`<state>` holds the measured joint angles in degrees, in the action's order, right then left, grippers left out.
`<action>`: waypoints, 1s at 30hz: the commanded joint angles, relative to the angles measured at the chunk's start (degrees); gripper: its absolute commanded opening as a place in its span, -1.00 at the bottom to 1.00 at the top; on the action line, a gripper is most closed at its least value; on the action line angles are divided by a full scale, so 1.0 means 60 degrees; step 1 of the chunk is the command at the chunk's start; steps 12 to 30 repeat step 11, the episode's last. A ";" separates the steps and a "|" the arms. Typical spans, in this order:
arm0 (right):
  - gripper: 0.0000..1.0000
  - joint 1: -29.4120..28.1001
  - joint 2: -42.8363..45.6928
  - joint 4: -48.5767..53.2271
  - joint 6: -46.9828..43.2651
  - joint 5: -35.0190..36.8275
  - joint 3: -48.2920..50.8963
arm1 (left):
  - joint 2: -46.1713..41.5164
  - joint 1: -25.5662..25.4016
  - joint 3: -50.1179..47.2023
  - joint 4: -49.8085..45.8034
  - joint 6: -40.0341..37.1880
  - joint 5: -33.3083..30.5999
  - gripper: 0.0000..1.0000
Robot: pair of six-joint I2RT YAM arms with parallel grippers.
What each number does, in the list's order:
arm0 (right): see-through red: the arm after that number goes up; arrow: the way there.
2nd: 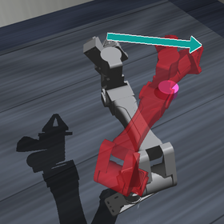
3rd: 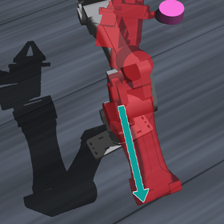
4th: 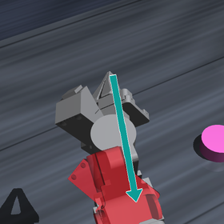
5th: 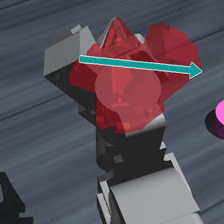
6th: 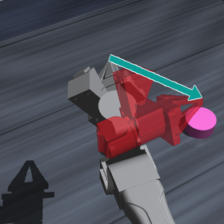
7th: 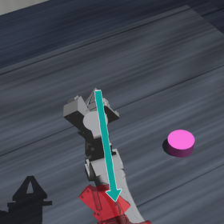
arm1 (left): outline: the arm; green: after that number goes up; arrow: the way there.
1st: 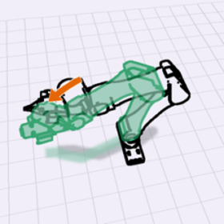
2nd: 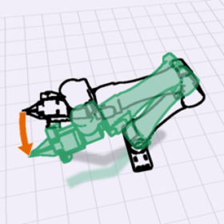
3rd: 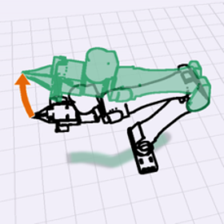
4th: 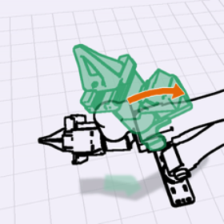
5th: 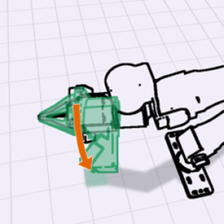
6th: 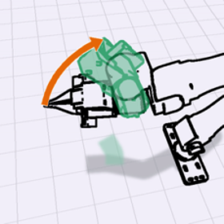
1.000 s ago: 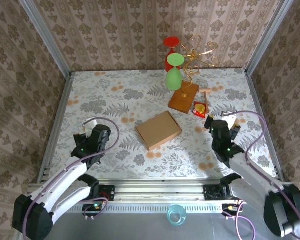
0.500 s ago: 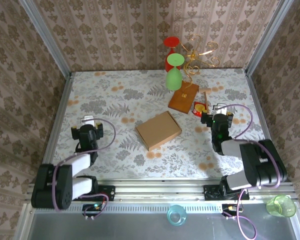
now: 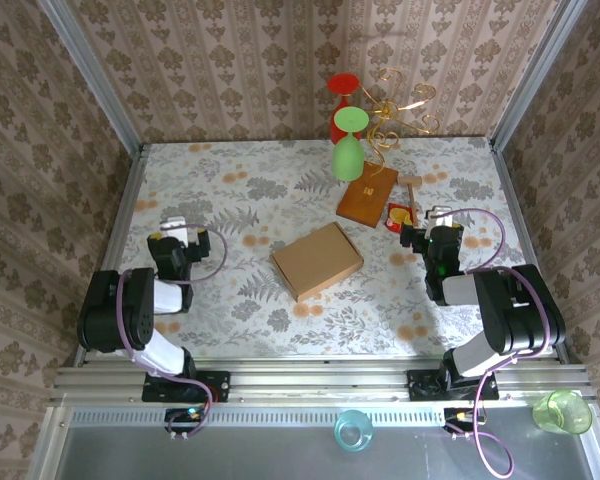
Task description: Fold the paper box
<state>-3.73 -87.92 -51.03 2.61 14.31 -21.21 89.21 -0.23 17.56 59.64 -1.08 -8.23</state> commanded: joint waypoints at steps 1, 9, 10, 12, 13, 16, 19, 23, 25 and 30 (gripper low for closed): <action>1.00 0.0050 0.0018 -0.0046 0.0070 0.0015 -0.0163 | -0.0051 0.0038 0.0055 0.0153 0.0150 0.0246 1.00; 1.00 0.0042 0.0040 -0.0091 0.0074 0.0140 -0.0137 | -0.0067 0.0038 -0.0034 0.0308 0.0179 0.0204 1.00; 1.00 -0.0025 0.0049 -0.0163 0.0257 0.0755 -0.0092 | -0.0059 0.0038 -0.0165 0.0493 0.0180 0.0189 1.00; 1.00 -0.0024 0.0095 -0.0284 0.0295 0.0859 0.0005 | -0.0050 0.0052 -0.0493 0.0982 0.0257 0.0047 1.00; 1.00 -0.0024 0.0095 -0.0284 0.0295 0.0859 0.0005 | -0.0050 0.0052 -0.0493 0.0982 0.0257 0.0047 1.00; 1.00 -0.0024 0.0095 -0.0284 0.0295 0.0859 0.0005 | -0.0050 0.0052 -0.0493 0.0982 0.0257 0.0047 1.00; 1.00 -0.0024 0.0095 -0.0284 0.0295 0.0859 0.0005 | -0.0050 0.0052 -0.0493 0.0982 0.0257 0.0047 1.00; 1.00 -0.0024 0.0095 -0.0284 0.0295 0.0859 0.0005 | -0.0050 0.0052 -0.0493 0.0982 0.0257 0.0047 1.00; 1.00 -0.0024 0.0095 -0.0284 0.0295 0.0859 0.0005 | -0.0050 0.0052 -0.0493 0.0982 0.0257 0.0047 1.00; 1.00 -0.0024 0.0095 -0.0284 0.0295 0.0859 0.0005 | -0.0050 0.0052 -0.0493 0.0982 0.0257 0.0047 1.00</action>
